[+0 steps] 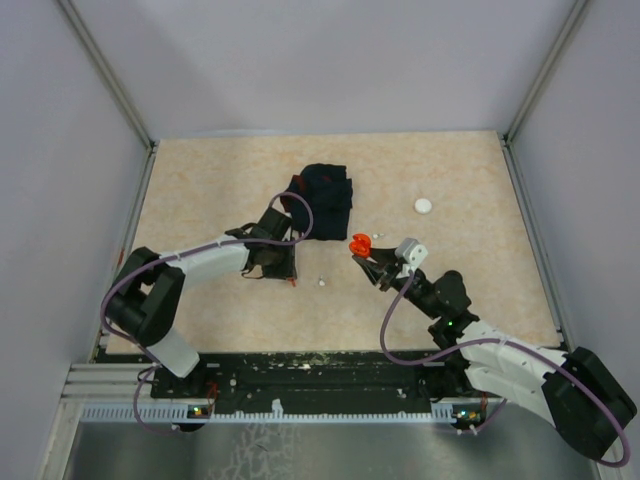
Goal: Insert the wireless bluetooth earbuds into the charging case
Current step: Pick up the earbud from the center of the board.
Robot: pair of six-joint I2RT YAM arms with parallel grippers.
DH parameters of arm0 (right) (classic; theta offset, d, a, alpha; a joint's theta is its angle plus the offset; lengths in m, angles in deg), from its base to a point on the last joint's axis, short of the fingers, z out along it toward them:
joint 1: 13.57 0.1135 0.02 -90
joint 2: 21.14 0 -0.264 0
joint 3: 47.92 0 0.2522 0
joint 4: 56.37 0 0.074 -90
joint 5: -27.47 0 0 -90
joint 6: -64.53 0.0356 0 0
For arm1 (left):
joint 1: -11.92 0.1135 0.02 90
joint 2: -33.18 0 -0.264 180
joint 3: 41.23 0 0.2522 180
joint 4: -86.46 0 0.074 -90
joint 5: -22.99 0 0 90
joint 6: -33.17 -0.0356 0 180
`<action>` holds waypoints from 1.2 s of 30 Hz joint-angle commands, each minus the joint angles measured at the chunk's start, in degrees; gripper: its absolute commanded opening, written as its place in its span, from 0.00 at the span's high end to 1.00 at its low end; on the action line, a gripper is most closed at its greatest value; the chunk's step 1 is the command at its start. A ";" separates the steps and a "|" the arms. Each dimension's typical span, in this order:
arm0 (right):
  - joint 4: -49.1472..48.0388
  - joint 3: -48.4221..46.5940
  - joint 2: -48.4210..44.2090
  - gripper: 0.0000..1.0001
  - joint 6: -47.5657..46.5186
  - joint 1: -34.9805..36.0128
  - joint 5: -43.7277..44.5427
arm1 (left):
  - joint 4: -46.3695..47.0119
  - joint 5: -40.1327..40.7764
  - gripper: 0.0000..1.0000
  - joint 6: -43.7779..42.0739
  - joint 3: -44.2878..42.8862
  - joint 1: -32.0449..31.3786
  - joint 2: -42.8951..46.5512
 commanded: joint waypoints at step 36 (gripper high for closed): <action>-4.08 -0.36 -0.23 1.00 1.06 -0.11 -0.19 | -11.38 11.29 0.66 -0.05 -7.00 -7.05 -7.23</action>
